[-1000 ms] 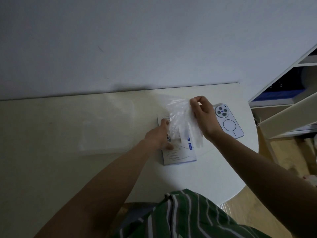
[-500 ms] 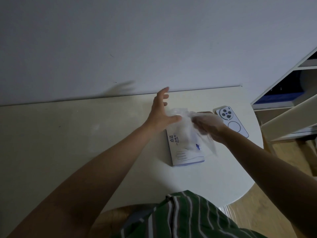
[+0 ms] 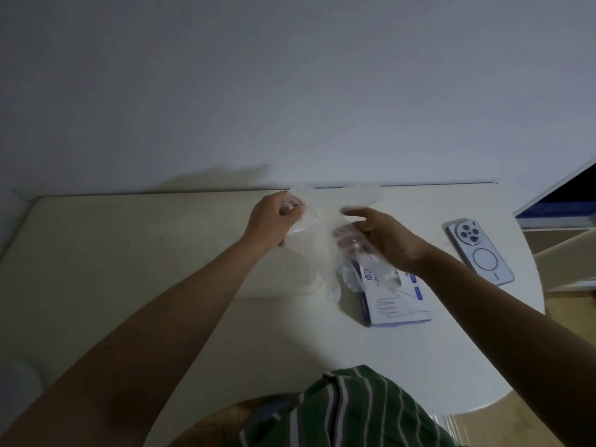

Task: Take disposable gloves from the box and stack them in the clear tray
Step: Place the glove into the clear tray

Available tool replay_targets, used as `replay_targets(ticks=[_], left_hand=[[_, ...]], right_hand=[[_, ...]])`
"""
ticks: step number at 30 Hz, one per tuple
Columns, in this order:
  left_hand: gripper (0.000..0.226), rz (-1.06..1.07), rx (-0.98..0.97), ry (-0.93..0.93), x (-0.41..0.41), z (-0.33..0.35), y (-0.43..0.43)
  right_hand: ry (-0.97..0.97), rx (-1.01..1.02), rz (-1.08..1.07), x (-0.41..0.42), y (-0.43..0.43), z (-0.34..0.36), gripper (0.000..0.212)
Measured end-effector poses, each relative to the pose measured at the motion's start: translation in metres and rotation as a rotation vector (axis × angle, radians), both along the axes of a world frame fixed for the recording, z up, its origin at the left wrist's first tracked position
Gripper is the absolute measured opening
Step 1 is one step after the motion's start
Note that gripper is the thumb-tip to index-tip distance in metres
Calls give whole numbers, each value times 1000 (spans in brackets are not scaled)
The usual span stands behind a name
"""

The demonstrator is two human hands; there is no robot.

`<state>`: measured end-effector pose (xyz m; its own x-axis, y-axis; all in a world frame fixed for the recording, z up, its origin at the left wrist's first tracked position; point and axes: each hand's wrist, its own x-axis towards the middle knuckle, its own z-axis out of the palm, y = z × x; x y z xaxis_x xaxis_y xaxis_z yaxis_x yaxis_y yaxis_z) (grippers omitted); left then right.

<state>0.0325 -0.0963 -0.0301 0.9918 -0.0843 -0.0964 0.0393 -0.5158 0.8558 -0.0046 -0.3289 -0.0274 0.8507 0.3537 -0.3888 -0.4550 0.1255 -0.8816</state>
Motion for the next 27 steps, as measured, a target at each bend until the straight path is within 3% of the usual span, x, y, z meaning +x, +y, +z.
replay_targets(ticks=[4,7,9,11,15,20,23,27], left_hand=[[23,71,236,-1,-4,-8,40],[28,120,538,-41,-8,-18,65],[28,129,650,-64,-10,-27,77],[26,113,698,-57,-12,-35,87],[19,57,800,5,-10,-45,86],[36,-50,878,145,-9,-49,86],[53,-107,1046,-43,-12,-50,87],[39,-346,1198,-437,-15,-44,79]], right_hand=[[-193,-512,-41,7,44,0,41],[-596,-925,-239,11,74,4,46],[-943,-958,-285,16,93,8,36],[-1063,-906,-65,21,115,7,23],[-818,-1123,508,25,150,-26,31],[-564,-1314,795,27,164,-66,58],[-524,-1355,877,27,170,-78,72],[-504,-1360,840,28,172,-84,94]])
